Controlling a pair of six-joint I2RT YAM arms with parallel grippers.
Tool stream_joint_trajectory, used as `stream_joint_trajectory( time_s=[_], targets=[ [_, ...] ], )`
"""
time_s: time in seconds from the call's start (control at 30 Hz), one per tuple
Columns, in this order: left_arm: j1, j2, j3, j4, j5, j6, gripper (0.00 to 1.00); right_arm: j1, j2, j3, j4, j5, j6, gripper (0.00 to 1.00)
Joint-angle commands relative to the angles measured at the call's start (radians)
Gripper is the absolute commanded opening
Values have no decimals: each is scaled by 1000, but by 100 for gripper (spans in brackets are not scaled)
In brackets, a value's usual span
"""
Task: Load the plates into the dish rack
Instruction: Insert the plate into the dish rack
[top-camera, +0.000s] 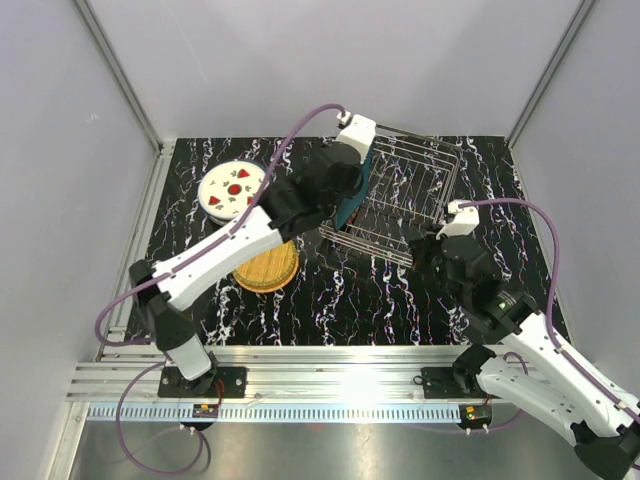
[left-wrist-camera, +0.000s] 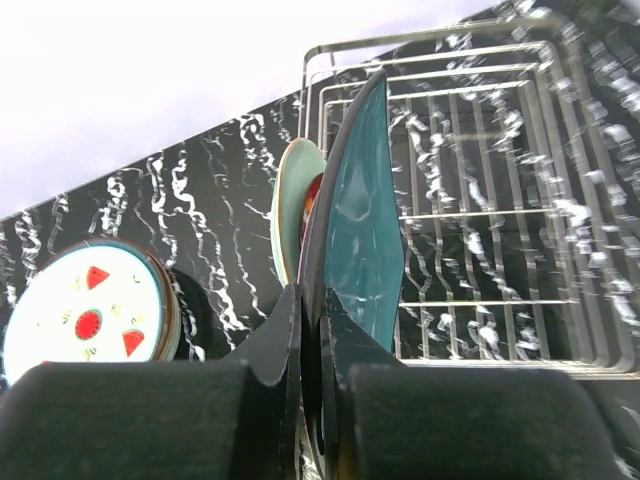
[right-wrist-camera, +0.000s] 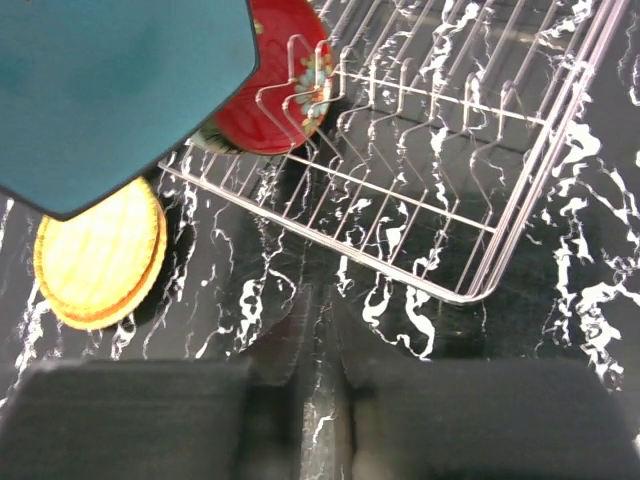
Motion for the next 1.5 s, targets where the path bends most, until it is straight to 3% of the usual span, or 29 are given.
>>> stream_joint_trajectory(
  time_s=[0.0, 0.03, 0.2, 0.43, 1.03, 1.47],
  targets=[
    [1, 68, 167, 151, -113, 92, 0, -4, 1, -5, 11, 93, -21, 28],
    [1, 99, 196, 141, -136, 101, 0, -7, 3, -5, 10, 93, -21, 35],
    [1, 255, 327, 156, -220, 214, 0, -9, 6, -11, 19, 81, -21, 40],
    [2, 341, 335, 225, -269, 331, 0, -10, 3, -15, 25, 69, -21, 43],
    [29, 262, 246, 213, -145, 209, 0, -18, 26, -21, 33, 67, -24, 43],
    [70, 315, 216, 179, -56, 123, 0, -21, 32, -24, 34, 66, -27, 44]
  ],
)
